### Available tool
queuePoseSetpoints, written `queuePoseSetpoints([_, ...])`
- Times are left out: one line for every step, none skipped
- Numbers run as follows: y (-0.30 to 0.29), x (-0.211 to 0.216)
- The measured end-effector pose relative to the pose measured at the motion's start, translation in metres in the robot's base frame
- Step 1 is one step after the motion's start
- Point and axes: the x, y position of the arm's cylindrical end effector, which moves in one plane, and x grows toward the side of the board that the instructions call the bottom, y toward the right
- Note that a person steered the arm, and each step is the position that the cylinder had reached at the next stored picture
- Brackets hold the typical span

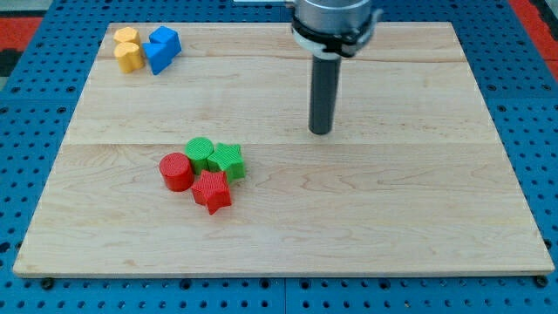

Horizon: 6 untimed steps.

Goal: Move the red star to the bottom of the red circle

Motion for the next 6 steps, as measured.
queuePoseSetpoints([-0.009, 0.062])
queuePoseSetpoints([-0.074, 0.097])
queuePoseSetpoints([-0.159, 0.102])
queuePoseSetpoints([-0.199, 0.09])
queuePoseSetpoints([-0.188, 0.082])
queuePoseSetpoints([-0.182, 0.056])
